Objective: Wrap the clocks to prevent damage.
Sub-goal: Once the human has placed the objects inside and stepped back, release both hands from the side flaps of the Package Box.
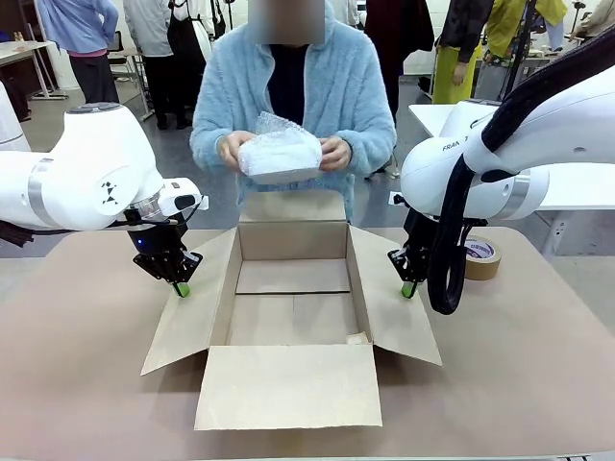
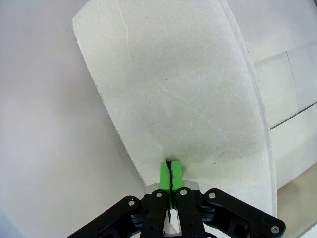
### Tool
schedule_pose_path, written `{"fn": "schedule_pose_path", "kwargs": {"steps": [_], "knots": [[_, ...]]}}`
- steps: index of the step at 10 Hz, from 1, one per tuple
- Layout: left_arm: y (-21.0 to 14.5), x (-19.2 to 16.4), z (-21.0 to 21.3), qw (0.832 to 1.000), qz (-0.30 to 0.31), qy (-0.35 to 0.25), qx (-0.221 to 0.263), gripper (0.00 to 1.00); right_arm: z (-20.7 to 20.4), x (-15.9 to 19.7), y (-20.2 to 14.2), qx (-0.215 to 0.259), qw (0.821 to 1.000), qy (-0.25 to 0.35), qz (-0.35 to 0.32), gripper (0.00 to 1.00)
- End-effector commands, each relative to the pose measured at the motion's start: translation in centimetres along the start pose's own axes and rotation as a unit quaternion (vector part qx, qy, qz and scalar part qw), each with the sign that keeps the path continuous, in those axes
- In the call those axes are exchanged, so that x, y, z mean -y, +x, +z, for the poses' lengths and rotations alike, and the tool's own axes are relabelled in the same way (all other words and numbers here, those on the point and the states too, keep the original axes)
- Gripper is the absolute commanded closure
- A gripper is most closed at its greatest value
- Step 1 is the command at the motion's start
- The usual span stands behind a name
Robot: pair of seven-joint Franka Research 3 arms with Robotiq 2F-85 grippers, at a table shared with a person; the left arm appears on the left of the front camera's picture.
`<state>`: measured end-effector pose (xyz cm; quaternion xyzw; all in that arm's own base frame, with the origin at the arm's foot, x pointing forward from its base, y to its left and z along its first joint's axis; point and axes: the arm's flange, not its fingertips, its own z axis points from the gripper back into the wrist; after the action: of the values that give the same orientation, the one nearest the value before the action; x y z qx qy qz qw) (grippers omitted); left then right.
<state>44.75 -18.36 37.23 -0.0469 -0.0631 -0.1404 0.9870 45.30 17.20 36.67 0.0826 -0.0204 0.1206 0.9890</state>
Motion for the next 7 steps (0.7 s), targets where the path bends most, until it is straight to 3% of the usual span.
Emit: {"fn": "schedule_pose_path", "kwargs": {"steps": [1,7], "knots": [[-0.05,-0.03,-0.07,1.0,0.005,0.006,-0.002,0.99,0.06,-0.11,-0.1,-0.001,1.0,0.0,0.001,0.99],[-0.05,-0.03,-0.07,1.0,0.005,0.006,-0.002,0.99,0.06,-0.11,-0.1,-0.001,1.0,0.0,0.001,0.99]]}}
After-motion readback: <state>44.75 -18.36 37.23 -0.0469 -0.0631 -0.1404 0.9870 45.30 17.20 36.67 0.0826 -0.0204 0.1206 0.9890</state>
